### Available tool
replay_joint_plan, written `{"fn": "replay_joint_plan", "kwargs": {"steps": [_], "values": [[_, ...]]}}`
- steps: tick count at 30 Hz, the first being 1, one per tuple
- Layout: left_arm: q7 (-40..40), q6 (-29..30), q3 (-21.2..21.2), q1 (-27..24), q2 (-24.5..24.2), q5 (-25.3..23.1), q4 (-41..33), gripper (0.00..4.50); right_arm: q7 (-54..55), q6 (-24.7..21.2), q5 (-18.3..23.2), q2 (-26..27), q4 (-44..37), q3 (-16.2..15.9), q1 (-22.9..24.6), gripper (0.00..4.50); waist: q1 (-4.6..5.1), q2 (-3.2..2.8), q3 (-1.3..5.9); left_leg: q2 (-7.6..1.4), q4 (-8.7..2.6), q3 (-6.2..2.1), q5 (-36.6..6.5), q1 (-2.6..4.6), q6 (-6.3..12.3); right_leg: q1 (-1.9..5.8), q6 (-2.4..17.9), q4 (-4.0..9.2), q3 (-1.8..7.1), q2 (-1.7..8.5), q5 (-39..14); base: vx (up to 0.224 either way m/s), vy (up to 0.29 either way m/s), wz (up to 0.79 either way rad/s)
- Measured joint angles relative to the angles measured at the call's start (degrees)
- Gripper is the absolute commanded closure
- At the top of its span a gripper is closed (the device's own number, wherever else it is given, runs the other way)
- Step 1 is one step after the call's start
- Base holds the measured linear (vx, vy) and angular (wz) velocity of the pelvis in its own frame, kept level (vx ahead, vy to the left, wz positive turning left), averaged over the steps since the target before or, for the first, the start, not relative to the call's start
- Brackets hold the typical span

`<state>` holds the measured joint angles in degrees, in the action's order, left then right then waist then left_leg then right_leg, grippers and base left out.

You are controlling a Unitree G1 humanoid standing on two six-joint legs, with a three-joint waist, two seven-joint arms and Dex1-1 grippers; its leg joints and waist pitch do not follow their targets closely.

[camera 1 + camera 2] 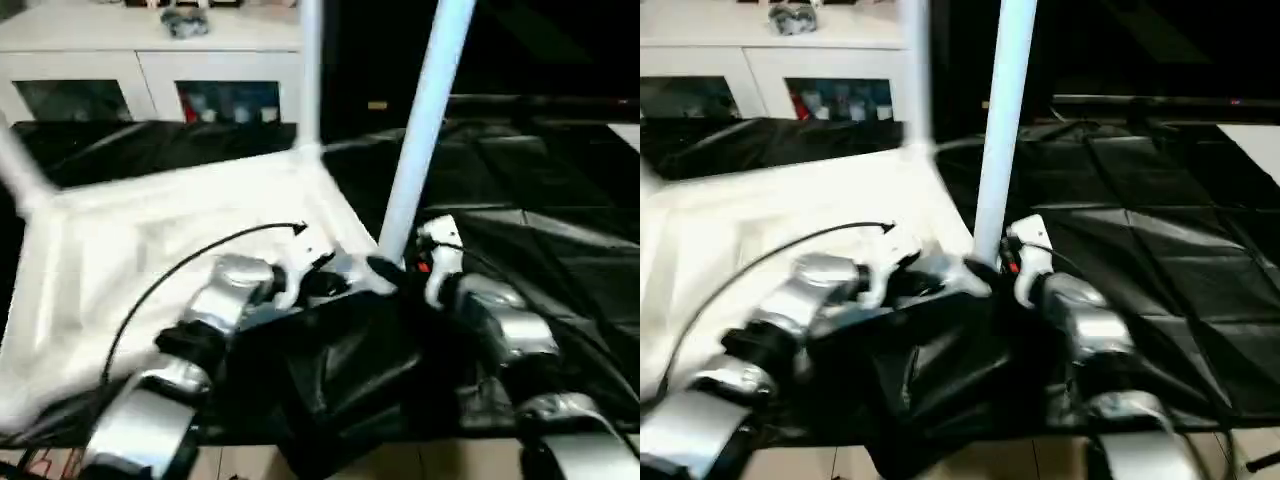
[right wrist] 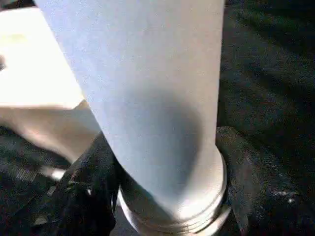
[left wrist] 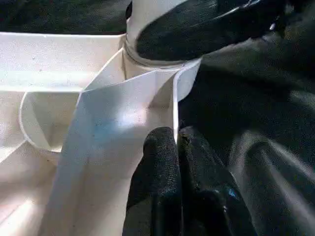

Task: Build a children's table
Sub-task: Rotate leg to tighten

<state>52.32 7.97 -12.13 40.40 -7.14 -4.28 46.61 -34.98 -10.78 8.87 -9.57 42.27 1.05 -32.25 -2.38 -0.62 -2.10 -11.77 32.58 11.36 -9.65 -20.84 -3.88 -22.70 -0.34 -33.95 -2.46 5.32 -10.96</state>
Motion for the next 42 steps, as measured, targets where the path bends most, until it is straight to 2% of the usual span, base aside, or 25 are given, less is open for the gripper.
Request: {"fn": "replay_joint_plan", "kwargs": {"steps": [2,4,9,14,17,21,24,28,35,42], "values": [[-1.91,0.3,0.17,0.02,0.71,-0.18,0.11,4.5,2.79,1.03,-0.61,1.09,1.2,0.33,-0.63,1.91,0.09,-0.05,0.03,0.0,0.0,-0.01,0.0,0.01,0.0,0.0,0.0,0.0,-0.01,0.0,0.0,0.0,0.0,0.0],[-2.6,0.32,0.22,0.02,0.96,-0.43,0.12,4.5,3.74,2.3,-1.04,1.69,1.97,0.61,-0.72,1.35,0.13,-0.06,0.04,0.01,-0.01,-0.03,0.0,0.0,0.0,-0.01,-0.01,0.0,-0.02,0.0,-0.01,0.0,0.0,0.0],[-1.98,-0.18,0.18,0.01,0.79,-0.62,0.11,4.5,2.75,4.14,-2.87,1.79,2.31,0.23,-0.56,0.93,0.22,-0.02,0.06,0.01,-0.01,-0.07,0.0,-0.08,0.0,-0.02,-0.02,0.16,-0.03,-0.01,-0.01,0.0,0.0,0.0],[5.0,-1.81,-0.64,-1.0,-1.64,0.24,-1.7,4.5,-8.31,6.33,-2.22,-2.28,-1.04,-1.91,2.13,0.93,0.09,-0.01,0.05,0.02,-0.05,-0.05,0.0,-0.24,0.01,-0.08,0.06,0.25,-0.02,-0.01,0.24,0.0,0.0,0.0],[10.1,-3.09,-1.54,-1.78,-3.49,0.89,-3.16,4.5,-17.34,6.28,-1.43,-5.77,-3.96,-3.31,3.97,0.93,-0.68,-0.03,0.05,-0.08,-0.09,-0.02,0.0,-0.23,0.01,-0.11,0.21,0.03,-0.09,-0.04,0.38,0.055,-0.012,0.03],[16.98,-4.6,-2.92,-1.95,-5.62,1.69,-4.14,4.5,-28.37,2.98,0.91,-9.66,-8.38,-5.57,5.54,0.93,-2.45,-0.12,0.01,-0.17,-0.26,0.02,-0.02,-0.29,0.04,-0.23,0.05,-0.03,-0.22,-0.07,0.11,0.013,-0.005,0.0],[20.12,-5.18,-3.42,-1.99,-6.39,2.15,-4.32,4.5,-33.36,1.19,1.7,-11.27,-10.05,-6.93,6.01,0.93,-2.99,-0.13,0.0,-0.14,-0.23,0.06,-0.07,-0.32,0.07,-0.23,0.1,-0.02,-0.21,-0.02,0.07,0.0,0.0,0.0],[22.73,-5.57,-4.09,-2.1,-7.05,2.36,-4.33,4.5,-36.72,-0.11,1.97,-12.62,-11.51,-7.76,6.84,1.35,-3.11,-0.12,0.0,-0.11,-0.16,0.09,-0.07,-0.29,0.06,-0.15,0.11,-0.04,-0.14,0.02,0.07,0.0,0.0,0.0],[23.9,-5.87,-4.4,-2.1,-7.5,2.38,-4.33,4.5,-36.92,-1.38,1.93,-12.8,-12.33,-8.27,6.93,1.81,-3.1,-0.12,0.0,-0.12,-0.15,0.1,-0.05,-0.25,0.03,-0.12,0.11,-0.12,-0.12,0.02,0.07,0.0,0.0,0.0],[24.28,-5.97,-4.38,-2.09,-7.62,2.45,-4.28,4.5,-37.2,-1.64,1.89,-12.66,-12.46,-8.2,6.92,1.91,-3.06,-0.12,0.0,-0.12,-0.16,0.1,-0.05,-0.25,0.03,-0.13,0.11,-0.11,-0.14,0.02,0.07,0.0,0.0,0.0]]}}
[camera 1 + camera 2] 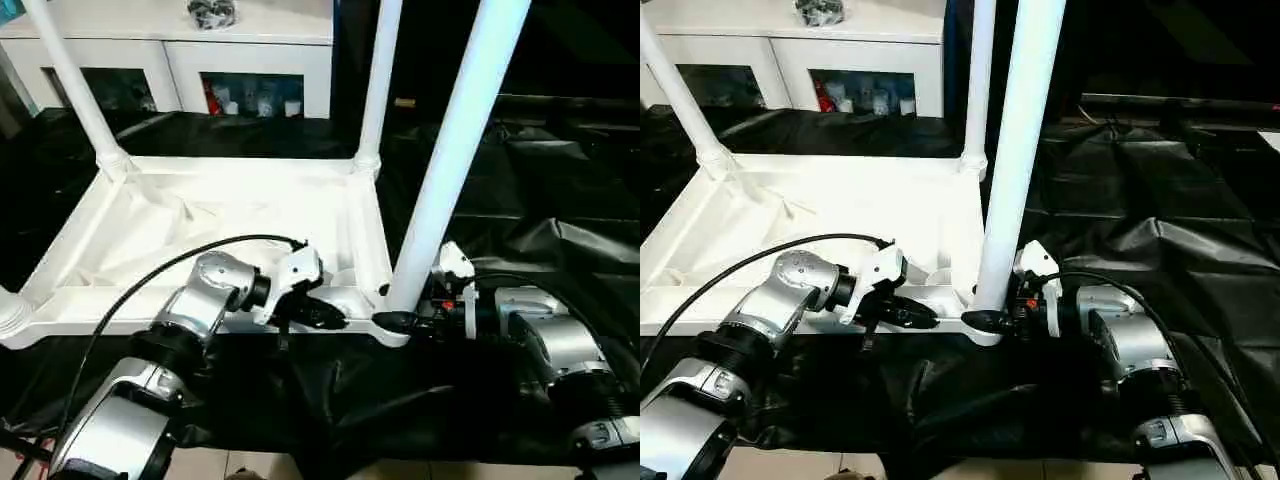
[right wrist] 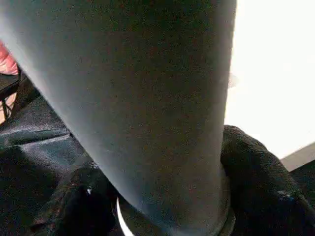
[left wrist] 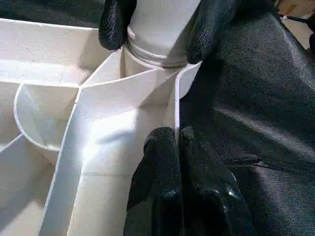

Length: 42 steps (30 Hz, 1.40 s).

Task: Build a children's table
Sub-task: Rotate leg to tighten

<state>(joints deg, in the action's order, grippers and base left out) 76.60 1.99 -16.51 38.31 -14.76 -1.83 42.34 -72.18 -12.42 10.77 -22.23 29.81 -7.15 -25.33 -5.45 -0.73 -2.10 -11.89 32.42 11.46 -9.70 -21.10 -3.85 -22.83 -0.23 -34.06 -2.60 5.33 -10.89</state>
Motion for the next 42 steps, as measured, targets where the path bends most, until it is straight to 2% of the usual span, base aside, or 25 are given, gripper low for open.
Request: {"fn": "replay_joint_plan", "kwargs": {"steps": [6,9,16,18,20,24,30,35,38,42], "values": [[-6.85,0.66,1.1,0.63,0.87,-0.95,1.51,4.5,9.88,1.36,-0.85,4.07,4.08,2.57,-1.49,1.93,0.57,0.01,0.01,0.02,0.03,-0.01,0.02,0.17,-0.04,0.1,0.08,-0.07,0.06,0.0,0.06,0.0,0.0,0.0],[-15.83,2.76,2.78,1.36,3.14,-2.57,2.65,4.5,25.55,1.84,-1.98,9.9,9.59,5.61,-4.82,1.94,2.22,0.06,0.01,0.1,0.03,-0.18,0.05,0.27,-0.09,0.05,-0.11,0.11,0.04,0.0,-0.05,-0.054,0.006,-0.09],[-25.69,5.53,3.87,1.63,7.72,-3.17,3.72,4.5,43.69,4.23,-3.81,15.52,15.77,8.18,-8.83,1.94,3.33,0.02,0.04,0.13,0.02,-0.23,0.04,0.32,-0.07,0.09,-0.13,0.69,0.02,-0.01,-0.05,0.0,0.0,0.0],[-26.78,6.06,4.3,1.63,8.48,-3.54,3.72,4.5,44.91,5.03,-3.96,16.2,16.53,9.06,-8.96,1.38,3.47,-0.01,0.06,0.14,-0.02,-0.23,0.04,0.32,-0.06,0.13,-0.13,0.95,-0.01,-0.02,-0.05,0.0,0.0,0.0],[-26.94,6.14,4.32,1.63,8.57,-3.56,3.7,4.5,45.37,5.41,-4.38,16.52,16.83,9.14,-9.02,1.24,3.47,0.0,0.06,0.15,0.0,-0.23,0.04,0.27,-0.06,0.12,-0.12,1.02,0.01,-0.02,-0.05,0.0,0.0,0.0],[-25.78,5.76,4.2,1.62,8.36,-3.56,3.48,4.5,43.79,7.64,-4.94,16.32,17.02,8.7,-8.6,0.83,3.44,0.03,0.08,0.22,0.01,-0.21,0.04,0.21,-0.05,0.08,-0.08,1.03,0.14,-0.01,-0.03,0.0,0.0,0.0],[-19.41,3.66,3.45,0.71,6.05,-2.3,1.85,4.5,31.21,11.09,-4.21,12.39,14.69,7.14,-6.13,0.83,2.9,0.02,0.07,0.13,-0.12,-0.18,0.04,0.09,-0.06,-0.01,0.46,0.91,0.04,-0.04,0.97,0.009,-0.003,0.01],[-13.04,1.82,2.62,0.61,3.58,-1.75,0.95,4.5,18.77,9.23,-1.92,7.97,10.21,5.49,-3.83,0.83,1.67,-0.17,0.01,-0.08,-0.3,-0.16,0.05,0.0,-0.05,-0.14,0.13,0.85,-0.22,-0.15,0.75,0.034,-0.012,0.01],[-7.77,0.87,1.55,0.58,1.59,-1.19,0.16,4.5,9.13,6.62,-0.34,3.65,6.15,3.08,-1.84,0.83,0.61,-0.21,0.0,-0.08,-0.29,-0.12,-0.02,-0.07,0.06,-0.18,0.19,0.88,-0.22,-0.12,0.65,0.0,0.0,0.0],[-3.75,0.35,0.67,0.36,0.2,-0.88,-0.14,4.5,3.13,4.85,0.12,1.65,3.73,1.67,-0.57,0.83,0.24,-0.21,0.0,-0.05,-0.17,-0.06,-0.05,0.0,0.02,-0.07,0.2,0.86,-0.18,-0.04,0.66,0.0,0.0,0.0]]}}
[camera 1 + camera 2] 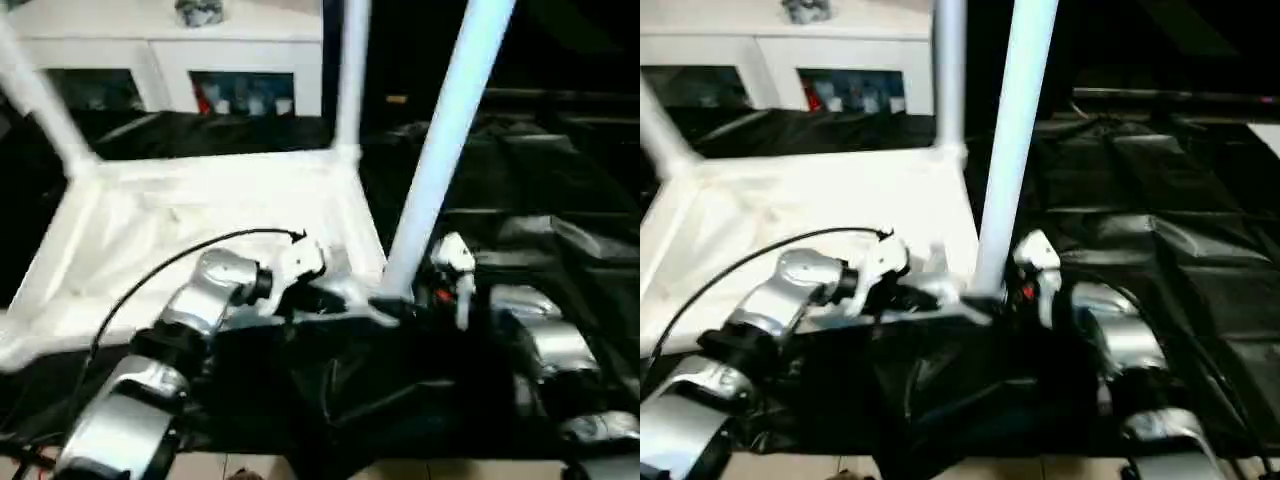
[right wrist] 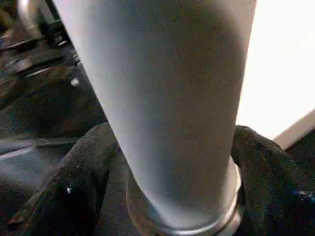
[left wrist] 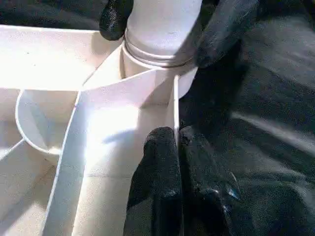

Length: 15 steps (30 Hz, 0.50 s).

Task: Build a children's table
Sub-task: Rotate leg to tighten

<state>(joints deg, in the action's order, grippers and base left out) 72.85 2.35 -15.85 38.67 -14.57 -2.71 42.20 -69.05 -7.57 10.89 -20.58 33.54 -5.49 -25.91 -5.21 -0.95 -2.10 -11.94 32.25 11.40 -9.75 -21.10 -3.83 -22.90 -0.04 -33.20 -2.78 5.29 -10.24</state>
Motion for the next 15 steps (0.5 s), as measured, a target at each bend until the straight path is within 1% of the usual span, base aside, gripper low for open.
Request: {"fn": "replay_joint_plan", "kwargs": {"steps": [3,4,8,10,12,14,15], "values": [[1.52,0.0,-0.36,-0.27,-0.45,0.2,-0.23,4.5,-1.99,-1.19,-0.01,-0.92,-1.65,-0.77,0.8,0.83,-0.04,0.0,0.0,0.01,0.07,0.05,0.01,0.08,-0.01,0.12,0.01,0.0,0.09,0.02,0.01,0.0,0.0,0.0],[1.88,0.0,-0.4,-0.31,-0.51,0.21,-0.23,4.5,-2.52,-1.58,0.0,-1.06,-1.96,-0.81,0.92,1.07,-0.03,0.0,0.0,0.03,0.07,0.06,0.01,0.08,-0.01,0.14,0.01,0.0,0.12,0.02,0.01,0.0,0.0,0.0],[2.65,-0.01,-0.57,-0.35,-0.53,0.27,-0.29,4.5,-2.72,-2.6,0.22,-1.46,-2.56,-0.82,1.16,1.19,-0.09,0.0,0.0,0.04,0.07,0.06,0.01,0.09,-0.01,0.19,0.01,0.0,0.14,0.02,0.01,0.0,0.0,0.0],[3.03,-0.03,-0.65,-0.36,-0.56,0.36,-0.38,4.5,-2.75,-3.26,0.35,-1.68,-3.42,-0.84,1.45,1.45,-0.16,0.0,0.0,0.04,0.06,0.06,0.01,0.08,-0.01,0.18,0.0,0.0,0.14,0.02,0.01,0.0,0.0,0.0],[3.32,-0.12,-0.77,-0.36,-0.62,0.58,-0.42,4.5,-2.75,-3.64,0.44,-1.88,-3.86,-0.84,1.61,1.57,-0.24,0.0,0.0,0.04,0.05,0.07,0.01,0.04,-0.01,0.15,-0.01,0.01,0.13,0.02,-0.01,0.0,0.0,0.0],[3.35,-0.29,-0.8,-0.44,-0.61,0.73,-0.46,4.5,-2.75,-3.93,0.42,-1.97,-4.27,-0.85,1.77,1.8,-0.39,0.01,0.01,0.03,0.04,0.07,0.01,0.02,-0.01,0.12,-0.02,0.01,0.12,0.02,-0.02,0.0,0.0,0.0],[3.33,-0.31,-0.8,-0.45,-0.61,0.73,-0.46,4.5,-2.74,-4.11,0.41,-1.97,-4.38,-0.84,1.79,1.8,-0.42,0.01,0.01,0.03,0.04,0.07,0.01,0.02,-0.01,0.12,-0.02,0.0,0.11,0.02,-0.02,0.0,0.0,0.0]]}}
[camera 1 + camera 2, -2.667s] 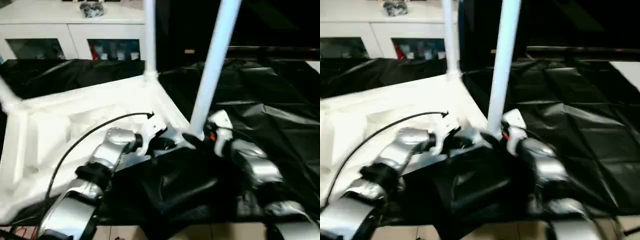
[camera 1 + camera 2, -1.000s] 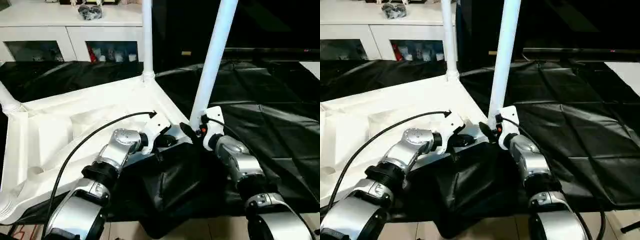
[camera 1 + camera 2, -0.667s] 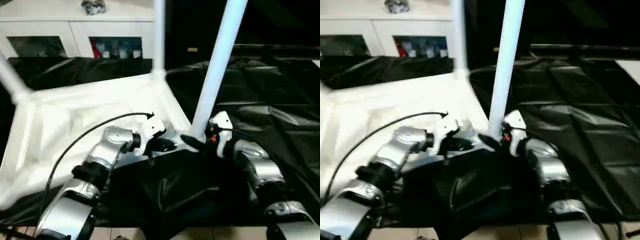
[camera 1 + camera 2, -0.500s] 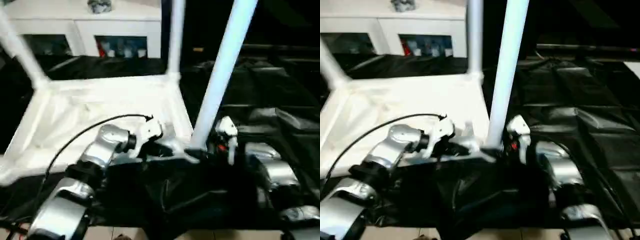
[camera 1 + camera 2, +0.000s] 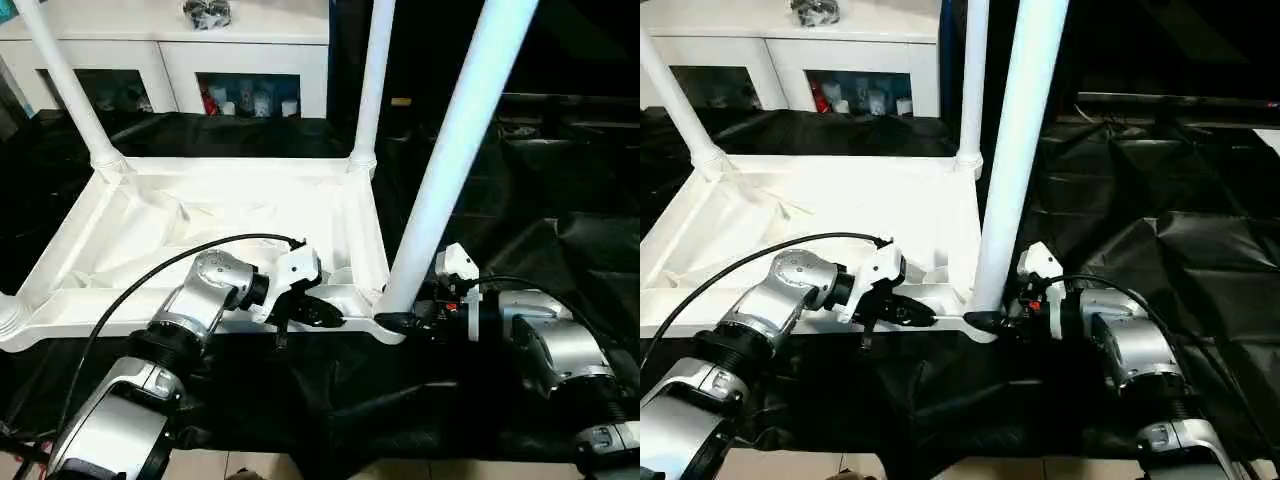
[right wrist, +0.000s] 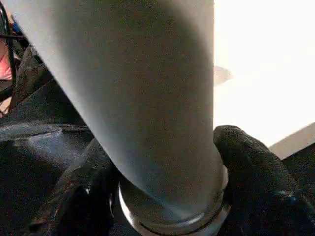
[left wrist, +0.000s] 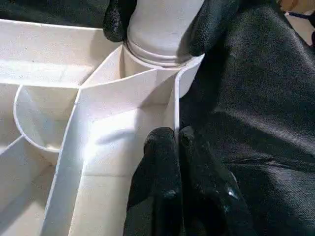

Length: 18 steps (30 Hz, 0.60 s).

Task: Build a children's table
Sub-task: Rotate leg to tighten

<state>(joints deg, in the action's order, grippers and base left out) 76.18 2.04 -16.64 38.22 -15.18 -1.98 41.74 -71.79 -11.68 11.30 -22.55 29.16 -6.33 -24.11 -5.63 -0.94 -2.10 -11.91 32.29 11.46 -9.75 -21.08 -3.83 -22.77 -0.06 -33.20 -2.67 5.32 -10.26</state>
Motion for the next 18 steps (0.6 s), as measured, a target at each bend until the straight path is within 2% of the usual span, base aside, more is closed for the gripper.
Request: {"fn": "replay_joint_plan", "kwargs": {"steps": [9,13,15,18], "values": [[-2.68,0.36,0.28,-0.36,0.54,-0.25,0.06,4.5,2.79,-0.02,-0.05,1.34,0.55,1.35,0.59,1.89,-0.12,0.04,0.03,0.0,0.05,-0.01,0.01,0.17,-0.01,0.16,0.02,-0.04,0.04,0.0,0.03,0.0,0.0,0.0],[-9.58,1.58,2.01,-0.36,1.9,-1.64,0.65,4.5,12.71,1.7,-0.52,5.71,5.41,3.93,-1.42,1.89,0.92,0.04,0.03,0.06,0.05,-0.03,0.03,0.3,-0.04,0.18,-0.18,0.0,0.11,0.01,-0.08,0.0,0.0,0.0],[-14.68,2.68,3.12,-0.1,3.15,-2.26,1.49,4.5,20.98,2.41,-1.26,9.15,9.05,5.34,-3.96,1.9,2.12,0.07,0.02,0.09,0.08,-0.1,0.06,0.45,-0.09,0.17,-0.22,0.06,0.1,0.01,-0.1,0.0,0.0,0.0],[-20.19,4.16,3.83,0.03,5.3,-2.5,2.22,4.5,31.01,2.38,-2.09,12.5,12.34,6.71,-6.47,1.9,3.26,0.1,0.0,0.17,0.08,-0.18,0.06,0.57,-0.09,0.1,-0.24,0.18,0.1,0.05,-0.12,0.0,0.0,0.0]]}}
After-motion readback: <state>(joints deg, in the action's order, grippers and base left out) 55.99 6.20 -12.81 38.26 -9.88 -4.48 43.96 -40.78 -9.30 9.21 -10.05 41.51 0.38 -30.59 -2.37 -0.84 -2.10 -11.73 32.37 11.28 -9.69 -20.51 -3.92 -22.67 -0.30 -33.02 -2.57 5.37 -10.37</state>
